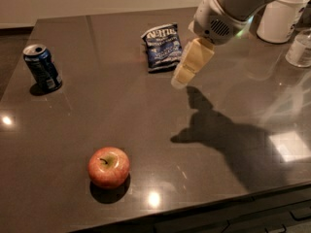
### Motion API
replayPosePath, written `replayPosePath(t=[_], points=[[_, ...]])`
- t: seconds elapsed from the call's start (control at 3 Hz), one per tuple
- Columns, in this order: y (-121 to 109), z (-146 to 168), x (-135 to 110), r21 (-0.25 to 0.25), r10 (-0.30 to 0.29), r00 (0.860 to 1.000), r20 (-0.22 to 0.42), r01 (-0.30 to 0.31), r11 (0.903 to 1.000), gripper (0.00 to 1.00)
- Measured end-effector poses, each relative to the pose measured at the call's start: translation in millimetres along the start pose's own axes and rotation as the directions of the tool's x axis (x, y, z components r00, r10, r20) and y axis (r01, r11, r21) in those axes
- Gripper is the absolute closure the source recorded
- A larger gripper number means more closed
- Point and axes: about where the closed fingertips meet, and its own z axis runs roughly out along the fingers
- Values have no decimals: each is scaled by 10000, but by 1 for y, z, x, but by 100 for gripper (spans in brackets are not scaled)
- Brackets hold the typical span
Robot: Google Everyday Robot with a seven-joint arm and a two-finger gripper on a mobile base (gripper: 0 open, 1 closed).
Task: Pick pepsi can
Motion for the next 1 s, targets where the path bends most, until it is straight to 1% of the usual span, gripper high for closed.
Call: replayPosePath(t=[0.33,0.67,1.0], points=[[5,19,-35,-150,-241,9991,359,247,9996,0],[17,38,-64,-434,-576,9967,570,601,9972,0],[28,53,-90,-757,-934,9920,851,999,9921,0]])
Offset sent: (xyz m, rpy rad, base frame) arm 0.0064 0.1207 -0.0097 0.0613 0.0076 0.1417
